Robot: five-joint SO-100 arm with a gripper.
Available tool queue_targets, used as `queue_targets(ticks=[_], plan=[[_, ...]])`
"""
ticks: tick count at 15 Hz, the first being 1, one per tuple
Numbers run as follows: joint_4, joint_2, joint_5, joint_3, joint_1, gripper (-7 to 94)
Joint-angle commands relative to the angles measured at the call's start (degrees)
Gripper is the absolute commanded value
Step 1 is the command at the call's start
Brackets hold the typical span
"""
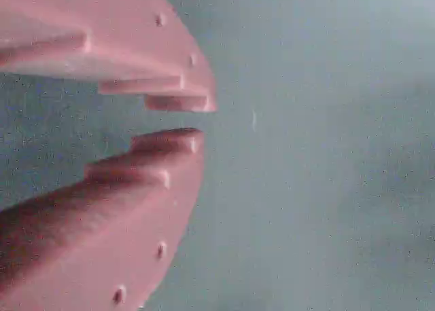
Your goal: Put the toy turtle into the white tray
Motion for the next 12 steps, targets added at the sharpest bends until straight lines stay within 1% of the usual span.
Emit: queue_targets(ticks=[1,2,6,12], plan=[[5.54,4.13,0.35,-1.93,-0.79,-1],[7.38,4.22,-0.35,-2.46,-1.67,-1],[7.38,4.22,0.88,-2.46,-0.44,-1],[7.38,4.22,0.35,-2.46,-0.79,-1]])
